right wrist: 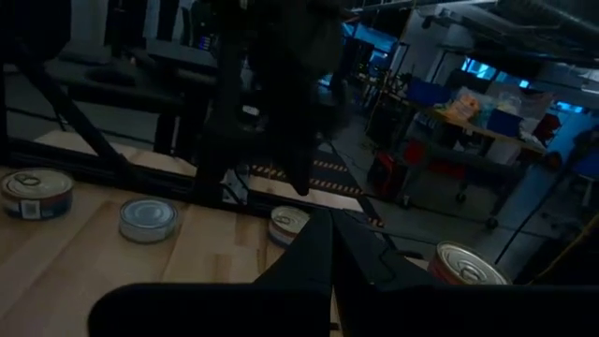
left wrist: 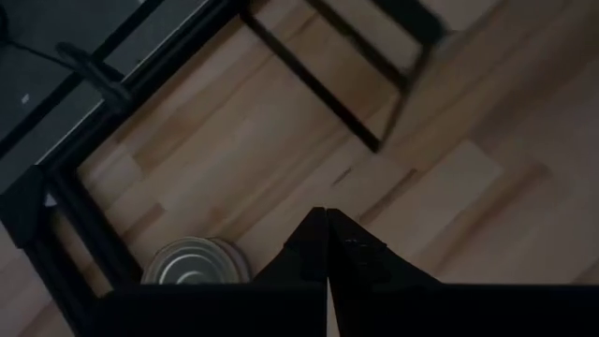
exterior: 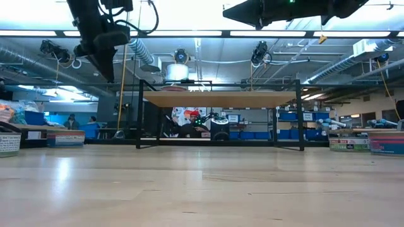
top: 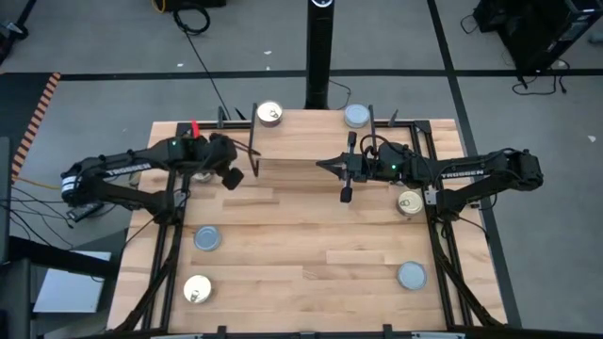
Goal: Stack canned seafood by type on shelf
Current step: Put the top left blue tuna can on the shelf aligned with the other blue tuna can
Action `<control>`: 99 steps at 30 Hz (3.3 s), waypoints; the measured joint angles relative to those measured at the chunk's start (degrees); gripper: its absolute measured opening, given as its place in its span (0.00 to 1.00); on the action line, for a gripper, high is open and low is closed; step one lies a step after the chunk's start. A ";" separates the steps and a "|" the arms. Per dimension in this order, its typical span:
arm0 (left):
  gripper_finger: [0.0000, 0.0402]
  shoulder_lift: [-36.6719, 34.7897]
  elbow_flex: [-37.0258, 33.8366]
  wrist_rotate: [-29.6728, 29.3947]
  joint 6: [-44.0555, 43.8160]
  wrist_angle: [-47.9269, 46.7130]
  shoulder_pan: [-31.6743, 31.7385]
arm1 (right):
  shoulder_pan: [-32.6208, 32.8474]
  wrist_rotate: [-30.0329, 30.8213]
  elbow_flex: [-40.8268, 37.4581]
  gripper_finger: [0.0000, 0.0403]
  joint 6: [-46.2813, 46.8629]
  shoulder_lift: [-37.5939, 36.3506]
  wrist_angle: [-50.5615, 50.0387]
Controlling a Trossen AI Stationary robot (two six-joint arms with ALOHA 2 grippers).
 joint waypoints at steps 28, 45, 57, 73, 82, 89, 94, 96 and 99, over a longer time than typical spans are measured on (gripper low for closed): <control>0.38 13.62 -1.60 12.88 3.03 -8.39 14.31 | -0.09 0.00 0.00 0.02 -0.39 0.00 -0.15; 0.44 16.62 -1.64 7.60 1.48 -5.55 14.29 | -0.07 0.00 0.00 0.02 -0.20 0.00 -2.98; 0.44 8.53 -1.64 7.61 0.31 -9.68 12.42 | -0.07 0.00 0.00 0.02 0.70 0.00 -3.30; 0.41 6.61 -7.92 8.71 12.43 -10.24 14.57 | 0.00 0.00 0.00 0.02 0.71 0.00 -3.75; 0.39 4.98 -16.37 9.38 11.96 -2.91 16.78 | 0.00 0.00 0.00 0.03 0.70 0.00 -3.28; 0.39 4.99 -16.35 7.79 10.33 -2.09 18.93 | 0.00 0.00 0.00 0.03 0.70 -0.02 -2.86; 0.39 5.01 -16.34 8.88 10.21 0.44 20.45 | 0.00 0.00 0.00 0.03 0.70 -0.01 -2.80; 0.39 5.55 -16.33 9.47 10.23 1.16 21.08 | 0.00 0.00 0.00 0.03 0.70 -0.02 -2.80; 0.39 7.18 -16.33 9.67 10.47 1.71 22.15 | 0.00 0.00 0.00 0.03 0.69 -0.01 -2.78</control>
